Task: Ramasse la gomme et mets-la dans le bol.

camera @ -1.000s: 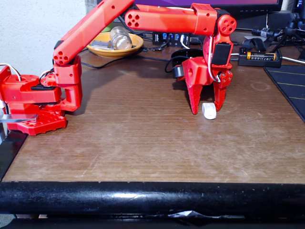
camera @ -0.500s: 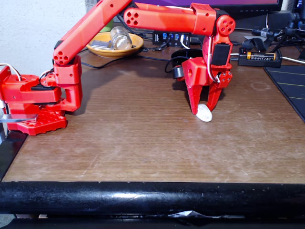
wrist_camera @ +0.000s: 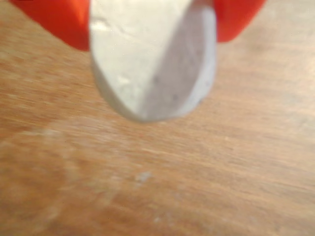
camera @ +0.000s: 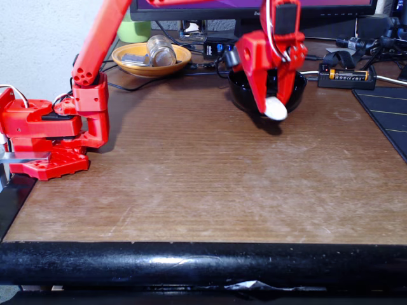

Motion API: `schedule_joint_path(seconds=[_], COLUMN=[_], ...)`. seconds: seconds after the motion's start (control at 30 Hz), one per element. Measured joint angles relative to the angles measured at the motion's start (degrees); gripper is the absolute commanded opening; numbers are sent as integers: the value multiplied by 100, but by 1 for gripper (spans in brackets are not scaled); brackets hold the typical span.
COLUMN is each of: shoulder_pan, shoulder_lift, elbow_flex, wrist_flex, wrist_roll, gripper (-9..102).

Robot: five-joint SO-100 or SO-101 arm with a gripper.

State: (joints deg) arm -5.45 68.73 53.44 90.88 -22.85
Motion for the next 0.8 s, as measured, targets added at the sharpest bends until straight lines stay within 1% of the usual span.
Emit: schedule_joint_path(seconds=[0.37, 0.7, 0.8], shoulder_pan=[-149, -334, -571], shoulder_lift=[2540, 5238, 6003], elbow_flex=[2355, 3797, 4201], wrist_flex=[-519, -527, -580], wrist_roll=[-9, -9, -9], gripper=[-6, -6, -6])
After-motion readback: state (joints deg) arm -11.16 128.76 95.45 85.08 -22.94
